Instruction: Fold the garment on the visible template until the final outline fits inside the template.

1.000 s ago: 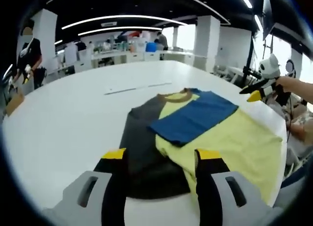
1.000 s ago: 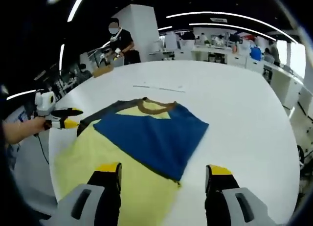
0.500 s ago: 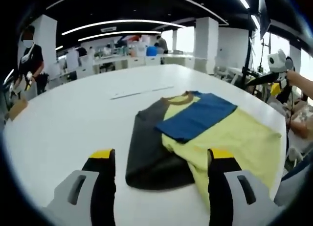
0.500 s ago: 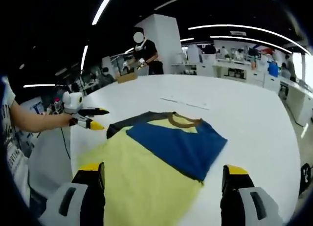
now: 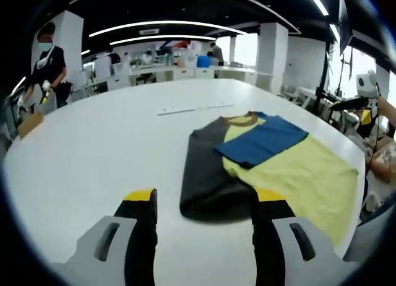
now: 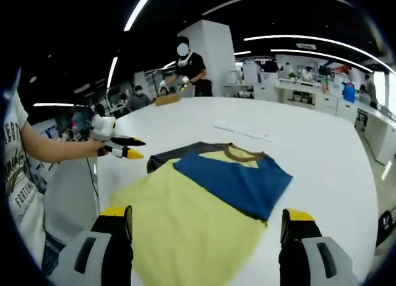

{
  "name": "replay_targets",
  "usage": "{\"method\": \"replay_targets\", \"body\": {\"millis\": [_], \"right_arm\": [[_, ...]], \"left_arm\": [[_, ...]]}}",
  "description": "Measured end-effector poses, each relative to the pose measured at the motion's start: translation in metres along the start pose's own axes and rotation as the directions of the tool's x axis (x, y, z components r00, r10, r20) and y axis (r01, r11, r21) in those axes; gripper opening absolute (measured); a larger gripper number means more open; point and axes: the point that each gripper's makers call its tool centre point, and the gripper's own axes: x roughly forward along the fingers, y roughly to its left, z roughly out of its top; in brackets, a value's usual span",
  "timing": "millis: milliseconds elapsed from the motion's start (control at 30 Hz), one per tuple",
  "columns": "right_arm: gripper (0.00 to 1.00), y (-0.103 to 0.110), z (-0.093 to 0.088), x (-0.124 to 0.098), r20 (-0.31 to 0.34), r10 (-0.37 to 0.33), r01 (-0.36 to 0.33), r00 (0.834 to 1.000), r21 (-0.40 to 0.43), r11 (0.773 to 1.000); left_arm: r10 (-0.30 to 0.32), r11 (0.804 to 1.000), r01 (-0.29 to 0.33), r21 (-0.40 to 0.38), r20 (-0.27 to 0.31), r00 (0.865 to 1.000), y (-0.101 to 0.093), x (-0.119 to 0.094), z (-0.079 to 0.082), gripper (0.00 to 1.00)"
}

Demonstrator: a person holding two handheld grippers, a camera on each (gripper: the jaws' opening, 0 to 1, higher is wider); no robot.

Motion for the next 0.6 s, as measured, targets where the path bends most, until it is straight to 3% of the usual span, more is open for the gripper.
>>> {"method": "replay_targets", "body": {"millis": [200,467,600], "right_arm": [[0.99,0.01,-0.005,-0.006,0.011,-0.006,0.006,1.0,-0.019,1.0],[0.99,0.021,-0.011,-0.009,0.015,0.005,-0.004,1.0,-0.039,0.999],[0.98,0.025,-0.016,-0.008,0.007,0.01,-0.009,1.0,-0.039,0.999]], "left_arm": [[0.022,1.0,-0.022,-0.016,-0.023,1.0,0.014,0.0,-0.013,0.38],[0.037,0.999,-0.038,-0.025,-0.047,0.998,0.02,0.007,-0.025,0.36],[0.025,0.997,-0.028,-0.065,-0.054,0.998,0.021,0.012,-0.027,0.33]]}}
